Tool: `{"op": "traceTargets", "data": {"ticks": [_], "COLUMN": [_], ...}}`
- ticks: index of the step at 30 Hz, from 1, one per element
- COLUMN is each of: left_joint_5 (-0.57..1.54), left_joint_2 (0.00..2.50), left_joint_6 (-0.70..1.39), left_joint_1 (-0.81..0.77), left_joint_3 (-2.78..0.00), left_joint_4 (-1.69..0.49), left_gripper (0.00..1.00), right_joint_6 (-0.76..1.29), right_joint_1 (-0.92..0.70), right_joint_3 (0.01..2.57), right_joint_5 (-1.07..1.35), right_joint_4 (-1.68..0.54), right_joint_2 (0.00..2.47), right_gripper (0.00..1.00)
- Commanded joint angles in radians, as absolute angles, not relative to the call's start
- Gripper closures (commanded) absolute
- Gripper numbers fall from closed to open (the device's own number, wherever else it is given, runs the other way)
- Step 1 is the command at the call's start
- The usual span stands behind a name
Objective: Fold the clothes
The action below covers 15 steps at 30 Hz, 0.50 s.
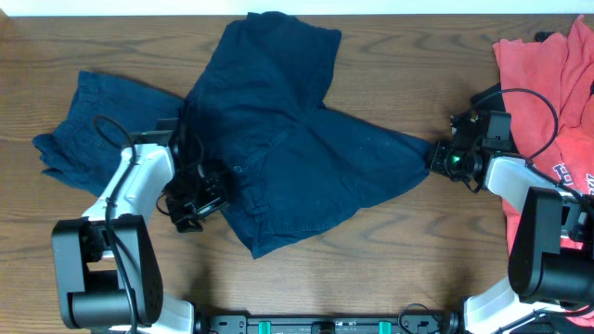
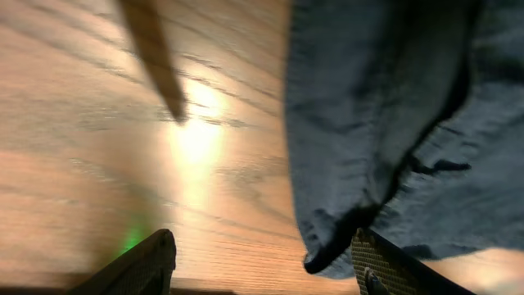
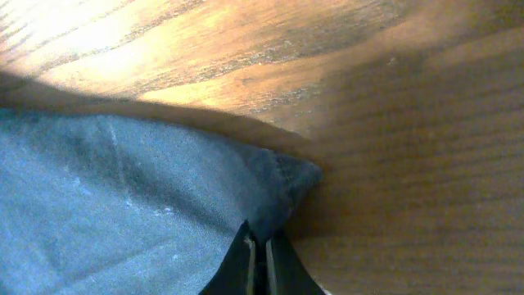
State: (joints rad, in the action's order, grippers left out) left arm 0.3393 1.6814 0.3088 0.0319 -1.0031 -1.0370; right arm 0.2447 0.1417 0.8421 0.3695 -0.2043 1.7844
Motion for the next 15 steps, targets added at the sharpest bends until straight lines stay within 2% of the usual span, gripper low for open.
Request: {"op": "traceTargets", "data": {"ticks": [1,9,11,15], "left_joint_5": [0.387,0.475,0.419,0.173], "left_joint_2": [1.677,1.671,1.662,1.605], "left_joint_6": [0.284,0.339,0.381,0.424], "left_joint_1": [-0.028,-0.263,-0.318,-0.463], "left_joint_3": [-1.005,-0.984,-0.979,-0.976], "left_joint_4": [-1.039,-1.053,-1.058,-1.058], "left_gripper": [0.3,0.29,0.3,0.29], "right_joint_6": [0.296,0.321,0.321,0.321], "right_joint_1": [0.143,0.156,0.156,0.156], "right_joint_3": [0.804,0.804,0.804,0.804], "right_joint_5": [0.242,0.036,0.014,0.0], "right_joint_4": [-0.281,-0.459,-0.488,-0.516], "right_joint_2": [1.78,1.497,1.45,1.429], "right_gripper": [0.99,0.99,0.99,0.99]}}
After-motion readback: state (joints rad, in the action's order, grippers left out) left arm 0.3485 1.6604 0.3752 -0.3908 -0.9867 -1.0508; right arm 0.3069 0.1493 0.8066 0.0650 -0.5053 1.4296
